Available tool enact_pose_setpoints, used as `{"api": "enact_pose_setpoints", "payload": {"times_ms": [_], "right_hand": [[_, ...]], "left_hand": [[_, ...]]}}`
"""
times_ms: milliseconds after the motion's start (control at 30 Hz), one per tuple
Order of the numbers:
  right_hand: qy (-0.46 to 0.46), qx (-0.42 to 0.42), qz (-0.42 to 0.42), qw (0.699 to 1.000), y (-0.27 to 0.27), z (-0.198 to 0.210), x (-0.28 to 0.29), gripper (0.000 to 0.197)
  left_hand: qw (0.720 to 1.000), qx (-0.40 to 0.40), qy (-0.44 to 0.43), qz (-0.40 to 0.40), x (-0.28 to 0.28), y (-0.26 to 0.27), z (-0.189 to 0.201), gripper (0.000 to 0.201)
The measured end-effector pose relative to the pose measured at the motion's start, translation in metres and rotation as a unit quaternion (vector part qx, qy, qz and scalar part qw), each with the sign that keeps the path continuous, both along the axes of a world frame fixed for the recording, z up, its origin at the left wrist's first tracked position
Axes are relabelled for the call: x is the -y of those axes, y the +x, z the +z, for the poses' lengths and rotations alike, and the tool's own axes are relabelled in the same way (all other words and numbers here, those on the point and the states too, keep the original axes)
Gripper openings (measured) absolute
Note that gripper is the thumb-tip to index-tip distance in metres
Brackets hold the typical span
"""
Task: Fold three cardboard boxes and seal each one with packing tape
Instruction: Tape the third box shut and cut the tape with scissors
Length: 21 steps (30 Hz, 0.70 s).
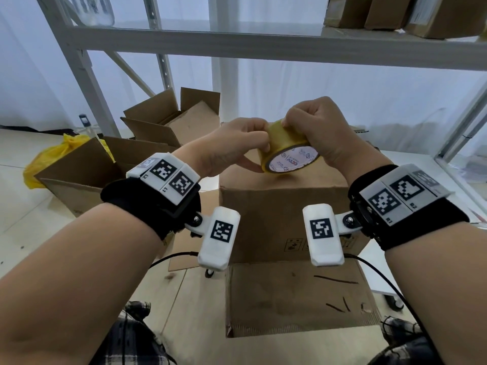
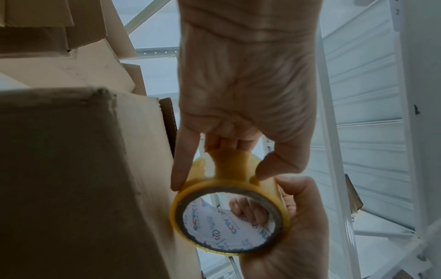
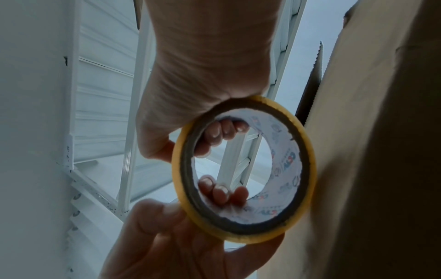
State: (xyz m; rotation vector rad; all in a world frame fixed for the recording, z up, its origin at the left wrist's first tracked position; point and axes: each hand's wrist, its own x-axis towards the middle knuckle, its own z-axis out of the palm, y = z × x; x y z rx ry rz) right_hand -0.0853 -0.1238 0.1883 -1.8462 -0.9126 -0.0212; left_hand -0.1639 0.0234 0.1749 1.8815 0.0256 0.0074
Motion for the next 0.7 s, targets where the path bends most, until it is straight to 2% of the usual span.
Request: {"api": "enact_pose_setpoints", "payload": {"times_ms": [67,167,400,600,700], "right_hand": [[-0.01,-0.011,-0.009,1.0,0.0,0.001,0.0,0.039],[-0.027,-0.007,-0.038,0.999,0.0,0.003,-0.004,0.043],[-0.042,-0.005,-0.049,0.998,-0.004,0.005,-0.005,0.039],[-0.029,-0.024,-0.073,0.997,-0.003,0.004,-0.005,0.041],[-0.026,-0.023,-0.08,0.996,-0.003,0.005,-0.005,0.042]], "left_hand": [[1.0,-0.007,0.01,0.008,0.003,0.002,0.001,0.015],[0.997,-0.026,0.065,0.023,0.012,0.006,0.007,0.022],[0.999,-0.037,0.04,-0.002,0.014,0.004,0.011,0.046],[0.999,-0.033,0.031,-0.01,0.016,0.001,0.009,0.037],[0.999,-0.02,0.036,-0.009,0.017,0.002,0.003,0.026]]}}
